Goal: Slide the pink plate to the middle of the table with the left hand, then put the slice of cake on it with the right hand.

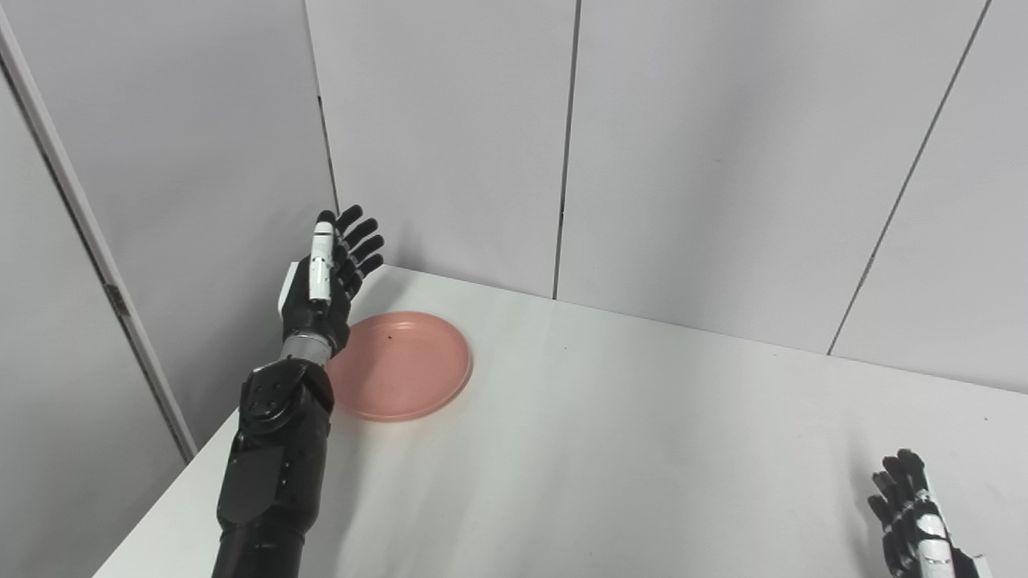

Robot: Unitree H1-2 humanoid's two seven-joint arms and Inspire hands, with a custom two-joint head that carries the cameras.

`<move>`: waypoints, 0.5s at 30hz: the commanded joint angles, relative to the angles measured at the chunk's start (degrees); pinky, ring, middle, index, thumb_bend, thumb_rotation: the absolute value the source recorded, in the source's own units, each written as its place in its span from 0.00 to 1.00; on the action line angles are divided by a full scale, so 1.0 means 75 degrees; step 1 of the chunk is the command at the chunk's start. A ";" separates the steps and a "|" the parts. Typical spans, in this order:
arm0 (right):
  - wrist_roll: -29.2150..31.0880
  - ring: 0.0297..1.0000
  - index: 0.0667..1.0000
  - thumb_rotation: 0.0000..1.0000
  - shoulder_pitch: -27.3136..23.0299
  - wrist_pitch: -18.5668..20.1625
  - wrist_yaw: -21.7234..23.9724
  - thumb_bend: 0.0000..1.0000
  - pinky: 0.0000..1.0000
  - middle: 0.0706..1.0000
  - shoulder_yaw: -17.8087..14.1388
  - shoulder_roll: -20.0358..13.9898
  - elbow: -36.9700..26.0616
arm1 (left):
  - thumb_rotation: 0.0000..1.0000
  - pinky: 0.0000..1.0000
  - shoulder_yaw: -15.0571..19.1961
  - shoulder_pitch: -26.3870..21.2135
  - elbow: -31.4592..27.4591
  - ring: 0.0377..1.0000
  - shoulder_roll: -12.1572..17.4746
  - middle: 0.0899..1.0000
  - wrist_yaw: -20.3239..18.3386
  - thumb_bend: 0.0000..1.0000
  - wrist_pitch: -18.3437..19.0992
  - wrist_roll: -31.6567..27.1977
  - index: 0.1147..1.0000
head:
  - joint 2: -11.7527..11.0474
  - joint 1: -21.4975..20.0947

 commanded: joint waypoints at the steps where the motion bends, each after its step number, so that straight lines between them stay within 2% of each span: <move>1: -0.0016 0.99 1.00 1.00 0.0500 0.0012 0.0053 0.36 1.00 0.99 -0.0069 -0.0090 0.0479 | 1.00 0.85 0.0067 -0.0481 -0.0020 0.84 0.0274 0.84 0.0051 0.43 -0.0378 -0.0040 0.82 | 0.0002 0.0022; 6: 0.0032 1.00 1.00 1.00 0.0496 0.0005 0.0110 0.36 1.00 1.00 -0.0061 -0.0135 0.0498 | 1.00 0.88 0.0205 -0.0609 0.0555 0.86 0.0514 0.84 -0.0056 0.42 -0.0585 -0.0177 0.82 | 0.0015 0.0050; 15: 0.0088 1.00 1.00 1.00 0.0504 0.0027 0.0111 0.37 1.00 1.00 -0.0061 -0.0183 0.0487 | 1.00 0.88 0.0455 -0.0718 0.1070 0.85 0.0715 0.84 0.0004 0.40 -0.0698 -0.0346 0.82 | 0.0048 0.0078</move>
